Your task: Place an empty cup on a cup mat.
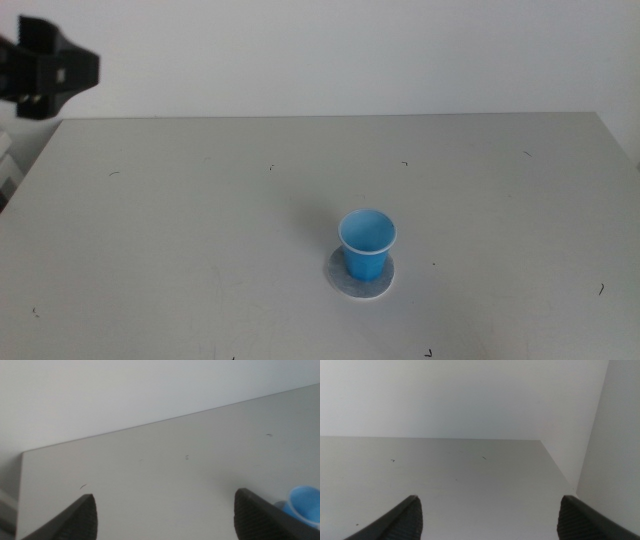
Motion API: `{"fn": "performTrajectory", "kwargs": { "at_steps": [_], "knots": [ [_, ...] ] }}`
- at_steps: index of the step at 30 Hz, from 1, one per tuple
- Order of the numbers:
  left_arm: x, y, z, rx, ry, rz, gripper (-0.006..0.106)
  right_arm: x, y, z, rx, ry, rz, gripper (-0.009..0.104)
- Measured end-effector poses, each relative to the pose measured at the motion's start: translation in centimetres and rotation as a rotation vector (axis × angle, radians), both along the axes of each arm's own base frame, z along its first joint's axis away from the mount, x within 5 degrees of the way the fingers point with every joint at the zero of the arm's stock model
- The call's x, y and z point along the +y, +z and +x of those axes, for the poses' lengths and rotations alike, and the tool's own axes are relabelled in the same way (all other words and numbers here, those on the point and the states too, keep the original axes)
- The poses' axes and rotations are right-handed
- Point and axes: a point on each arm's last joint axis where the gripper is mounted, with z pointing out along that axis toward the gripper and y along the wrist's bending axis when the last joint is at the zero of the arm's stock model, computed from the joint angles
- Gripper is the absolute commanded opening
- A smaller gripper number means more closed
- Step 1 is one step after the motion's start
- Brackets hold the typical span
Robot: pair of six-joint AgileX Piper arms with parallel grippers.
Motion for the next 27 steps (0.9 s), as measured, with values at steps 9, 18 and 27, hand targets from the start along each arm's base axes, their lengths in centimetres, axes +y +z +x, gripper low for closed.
{"fn": "performTrajectory", "kwargs": {
  "at_steps": [9, 18, 27],
  "knots": [
    [4.6, -5.5, -5.7, -0.105, 0.215, 0.036, 0.105, 0.0, 0.0, 0.0, 0.000, 0.000, 0.000, 0.094],
    [5.2, -14.2, -9.6, -0.253, 0.281, 0.041, 0.105, 0.0, 0.0, 0.0, 0.000, 0.000, 0.000, 0.094],
    [5.2, -22.1, -11.9, -0.359, 0.295, 0.025, 0.105, 0.0, 0.0, 0.0, 0.000, 0.000, 0.000, 0.094]
  ]
}}
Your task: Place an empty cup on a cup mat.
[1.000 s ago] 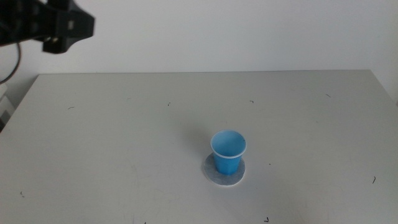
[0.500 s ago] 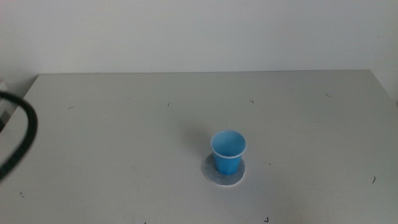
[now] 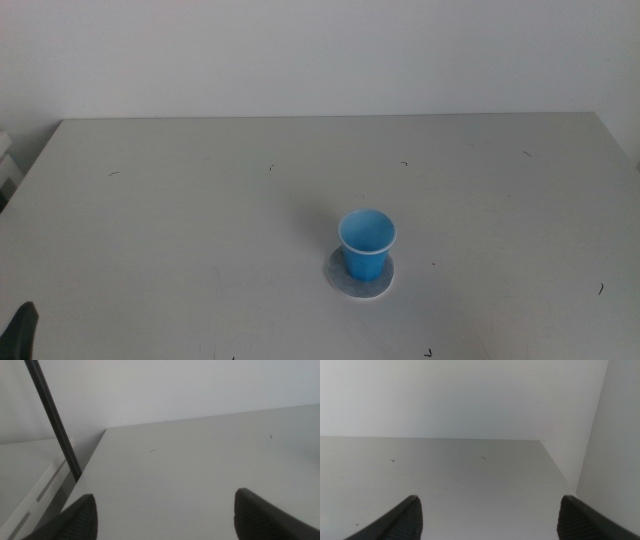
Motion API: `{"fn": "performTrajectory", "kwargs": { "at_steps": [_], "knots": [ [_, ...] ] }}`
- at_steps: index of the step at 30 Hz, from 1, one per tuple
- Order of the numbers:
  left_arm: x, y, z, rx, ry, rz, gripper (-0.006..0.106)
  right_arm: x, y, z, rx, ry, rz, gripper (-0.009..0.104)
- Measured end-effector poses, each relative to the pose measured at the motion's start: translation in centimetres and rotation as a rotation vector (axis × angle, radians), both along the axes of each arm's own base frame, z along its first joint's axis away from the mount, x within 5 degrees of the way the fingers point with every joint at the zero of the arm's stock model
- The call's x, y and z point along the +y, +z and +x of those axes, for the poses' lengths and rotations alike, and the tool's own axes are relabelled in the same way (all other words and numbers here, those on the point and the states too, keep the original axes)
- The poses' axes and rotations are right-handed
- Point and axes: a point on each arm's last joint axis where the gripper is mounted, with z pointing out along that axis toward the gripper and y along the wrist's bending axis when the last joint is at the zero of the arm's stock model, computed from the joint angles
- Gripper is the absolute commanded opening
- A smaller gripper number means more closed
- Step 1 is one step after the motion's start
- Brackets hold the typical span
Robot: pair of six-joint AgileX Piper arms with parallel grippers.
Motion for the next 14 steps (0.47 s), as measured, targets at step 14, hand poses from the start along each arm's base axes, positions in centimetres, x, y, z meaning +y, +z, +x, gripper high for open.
{"fn": "performTrajectory", "kwargs": {
  "at_steps": [14],
  "knots": [
    [-0.2, -1.9, -1.1, 0.019, -0.009, -0.045, 0.105, 0.0, 0.0, 0.0, 0.000, 0.000, 0.000, 0.094]
  ]
}}
